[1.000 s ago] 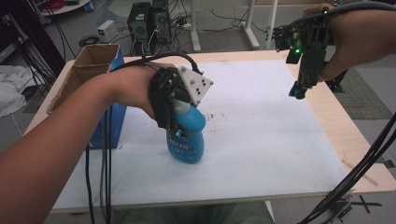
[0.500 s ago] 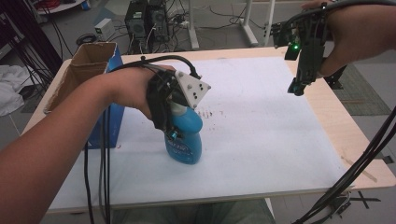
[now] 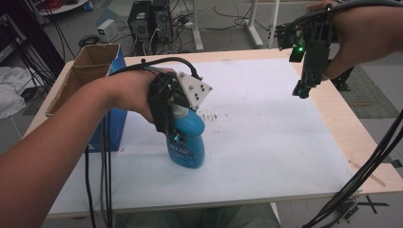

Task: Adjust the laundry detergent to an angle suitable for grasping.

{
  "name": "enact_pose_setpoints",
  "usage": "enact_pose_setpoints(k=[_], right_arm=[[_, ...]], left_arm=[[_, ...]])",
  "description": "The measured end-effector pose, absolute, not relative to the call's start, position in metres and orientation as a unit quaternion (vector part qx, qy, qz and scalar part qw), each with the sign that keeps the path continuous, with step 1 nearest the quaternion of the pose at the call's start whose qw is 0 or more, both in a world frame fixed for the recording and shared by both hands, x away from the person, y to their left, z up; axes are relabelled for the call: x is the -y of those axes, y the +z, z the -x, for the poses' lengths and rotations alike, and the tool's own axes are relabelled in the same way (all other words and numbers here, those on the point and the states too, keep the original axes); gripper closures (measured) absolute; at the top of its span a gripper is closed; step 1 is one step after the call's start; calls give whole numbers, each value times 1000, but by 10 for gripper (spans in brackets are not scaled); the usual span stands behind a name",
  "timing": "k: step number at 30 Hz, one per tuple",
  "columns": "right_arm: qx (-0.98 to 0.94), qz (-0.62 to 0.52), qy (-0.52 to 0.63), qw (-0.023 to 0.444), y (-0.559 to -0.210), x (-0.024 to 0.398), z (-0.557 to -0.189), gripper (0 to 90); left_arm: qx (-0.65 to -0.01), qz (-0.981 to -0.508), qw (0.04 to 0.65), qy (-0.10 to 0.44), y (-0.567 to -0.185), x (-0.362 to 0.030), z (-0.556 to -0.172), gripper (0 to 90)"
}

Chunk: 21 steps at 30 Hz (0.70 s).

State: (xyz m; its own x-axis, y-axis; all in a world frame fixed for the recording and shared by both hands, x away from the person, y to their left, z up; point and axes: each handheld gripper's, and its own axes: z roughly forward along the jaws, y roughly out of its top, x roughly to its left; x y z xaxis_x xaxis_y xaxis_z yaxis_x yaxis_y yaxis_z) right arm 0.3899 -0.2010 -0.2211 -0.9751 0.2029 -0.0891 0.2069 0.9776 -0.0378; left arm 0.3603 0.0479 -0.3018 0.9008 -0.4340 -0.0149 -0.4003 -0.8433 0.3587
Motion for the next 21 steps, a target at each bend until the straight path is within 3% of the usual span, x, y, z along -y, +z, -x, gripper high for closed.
enact_pose_setpoints(k=[13,21], right_arm=[[-993,-105,-22,43,-222,202,-389,9],[-993,-109,-23,40,-223,204,-389,9]], left_arm=[[196,-962,180,-58,-302,-49,-360,372],[178,-963,191,-64,-301,-52,-361,313]])
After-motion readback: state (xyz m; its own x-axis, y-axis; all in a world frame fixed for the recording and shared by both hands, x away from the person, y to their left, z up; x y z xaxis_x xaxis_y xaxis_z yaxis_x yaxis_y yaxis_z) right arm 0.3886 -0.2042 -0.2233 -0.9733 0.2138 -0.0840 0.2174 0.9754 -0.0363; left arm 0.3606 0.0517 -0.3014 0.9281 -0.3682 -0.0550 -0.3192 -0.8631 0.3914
